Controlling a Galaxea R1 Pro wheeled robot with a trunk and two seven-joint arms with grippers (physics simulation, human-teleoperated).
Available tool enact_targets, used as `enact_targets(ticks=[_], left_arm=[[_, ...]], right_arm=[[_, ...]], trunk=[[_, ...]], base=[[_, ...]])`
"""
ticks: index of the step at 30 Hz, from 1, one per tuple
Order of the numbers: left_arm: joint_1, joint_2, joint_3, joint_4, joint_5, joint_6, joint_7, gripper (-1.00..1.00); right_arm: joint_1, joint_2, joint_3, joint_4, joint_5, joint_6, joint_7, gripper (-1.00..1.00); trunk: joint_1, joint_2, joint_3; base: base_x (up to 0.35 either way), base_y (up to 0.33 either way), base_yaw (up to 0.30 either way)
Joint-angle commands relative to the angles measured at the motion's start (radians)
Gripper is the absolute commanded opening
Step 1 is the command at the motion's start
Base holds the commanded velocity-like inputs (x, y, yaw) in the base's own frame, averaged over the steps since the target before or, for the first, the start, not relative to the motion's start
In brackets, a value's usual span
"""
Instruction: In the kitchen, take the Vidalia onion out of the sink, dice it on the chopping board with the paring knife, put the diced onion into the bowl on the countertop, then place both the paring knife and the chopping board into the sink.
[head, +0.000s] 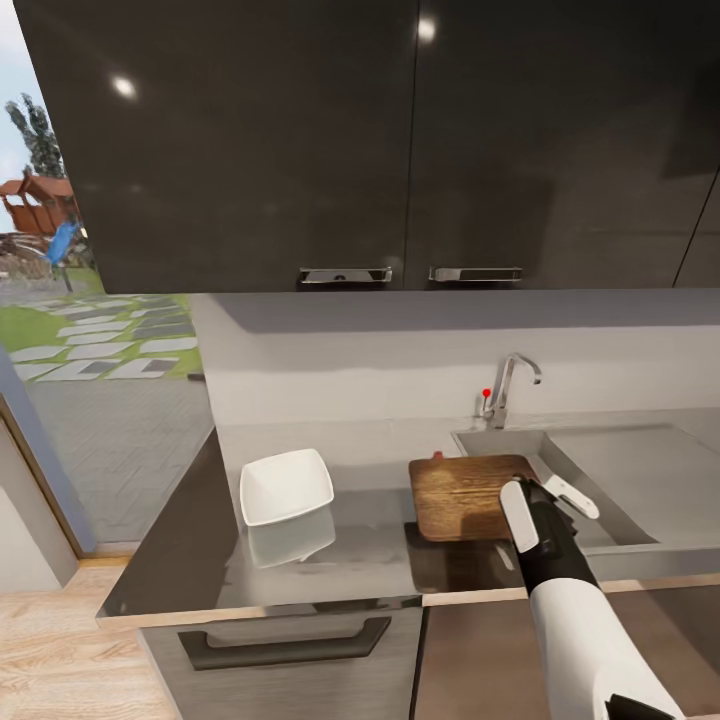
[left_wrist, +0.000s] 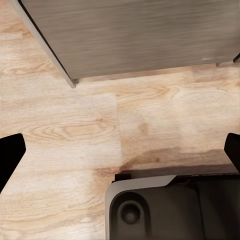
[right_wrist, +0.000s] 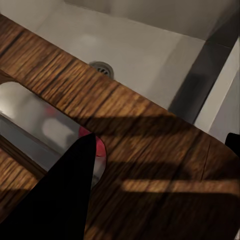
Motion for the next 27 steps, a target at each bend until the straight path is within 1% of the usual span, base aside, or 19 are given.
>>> enact_targets(ticks=[1, 11, 20, 27], left_arm=[[0.000, 0.001, -0.002, -0.001, 0.000, -0.002, 0.000, 1.00], [0.000, 0.001, -0.002, 0.000, 0.000, -0.002, 0.000, 1.00], [0.000, 0.001, -0.002, 0.001, 0.000, -0.002, 0.000, 1.00], [0.000, 0.001, -0.002, 0.001, 0.000, -0.002, 0.000, 1.00]], right_arm=[[-0.001, 0.002, -0.001, -0.002, -0.001, 0.007, -0.005, -1.00], [0.000, 0.008, 0.004, -0.001, -0.003, 0.005, -0.009, -1.00], [0.000, 0.010, 0.005, 0.001, -0.002, 0.002, -0.006, -1.00], [0.000, 0.011, 0.007, 0.001, -0.001, 0.002, -0.007, -1.00]], trunk=[[0.001, -0.002, -0.002], [0.001, -0.002, -0.002], [0.001, -0.002, -0.002], [0.001, -0.002, -0.002]], base=[[0.000, 0.000, 0.000], [0.000, 0.005, 0.000], [0.000, 0.165, 0.000], [0.000, 0.028, 0.000]])
